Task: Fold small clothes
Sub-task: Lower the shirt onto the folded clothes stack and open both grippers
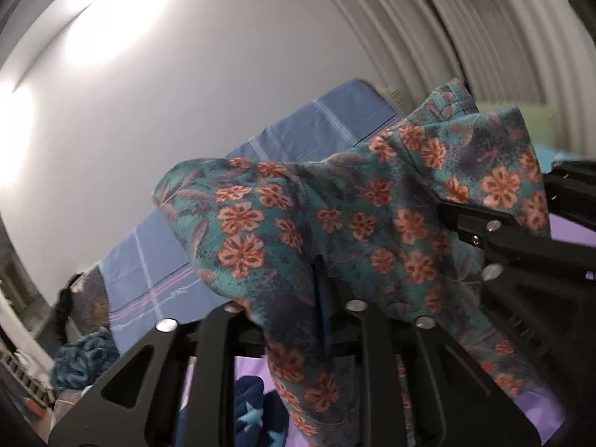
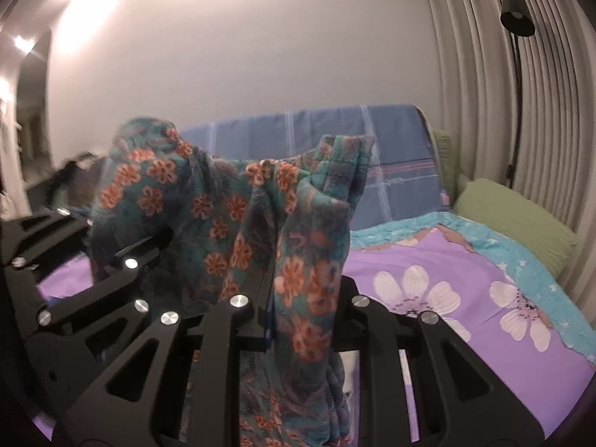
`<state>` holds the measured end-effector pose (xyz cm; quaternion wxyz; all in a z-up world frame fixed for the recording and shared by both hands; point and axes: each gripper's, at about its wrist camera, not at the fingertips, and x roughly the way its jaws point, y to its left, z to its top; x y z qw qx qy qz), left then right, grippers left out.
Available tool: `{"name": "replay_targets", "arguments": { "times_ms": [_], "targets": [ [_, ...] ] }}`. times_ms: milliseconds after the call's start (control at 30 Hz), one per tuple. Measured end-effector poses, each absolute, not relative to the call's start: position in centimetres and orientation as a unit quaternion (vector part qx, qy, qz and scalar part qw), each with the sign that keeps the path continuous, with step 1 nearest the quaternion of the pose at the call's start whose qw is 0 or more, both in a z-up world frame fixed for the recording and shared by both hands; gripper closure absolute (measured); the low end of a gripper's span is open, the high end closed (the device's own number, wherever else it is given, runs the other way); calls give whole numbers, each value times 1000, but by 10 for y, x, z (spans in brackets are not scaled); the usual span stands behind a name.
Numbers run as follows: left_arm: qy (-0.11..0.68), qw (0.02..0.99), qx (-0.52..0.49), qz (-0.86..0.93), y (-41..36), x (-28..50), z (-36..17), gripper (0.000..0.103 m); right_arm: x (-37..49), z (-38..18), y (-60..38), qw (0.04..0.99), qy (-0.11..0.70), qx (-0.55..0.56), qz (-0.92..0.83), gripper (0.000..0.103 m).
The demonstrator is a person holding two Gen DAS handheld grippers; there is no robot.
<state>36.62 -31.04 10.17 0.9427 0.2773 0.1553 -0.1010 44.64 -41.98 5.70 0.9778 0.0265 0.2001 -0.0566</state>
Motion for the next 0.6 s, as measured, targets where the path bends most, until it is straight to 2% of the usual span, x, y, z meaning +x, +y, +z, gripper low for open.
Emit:
{"name": "replay_targets", "arguments": {
  "times_ms": [67, 167, 400, 600],
  "targets": [
    [173, 936, 299, -66, -321, 386, 73, 56, 471, 26, -426, 963, 250, 27, -99, 65],
    [172, 928, 329, -23, -321, 396, 36, 42, 480, -14, -442, 949, 292, 55, -109, 67],
    [253, 908, 328, -67, -285, 407, -11, 37, 464, -78, -453, 926, 366, 37, -83, 67],
    [275, 905, 309, -97, -260, 381, -30, 36, 412, -73, -432, 929, 359, -3, -88, 66]
  ]
}}
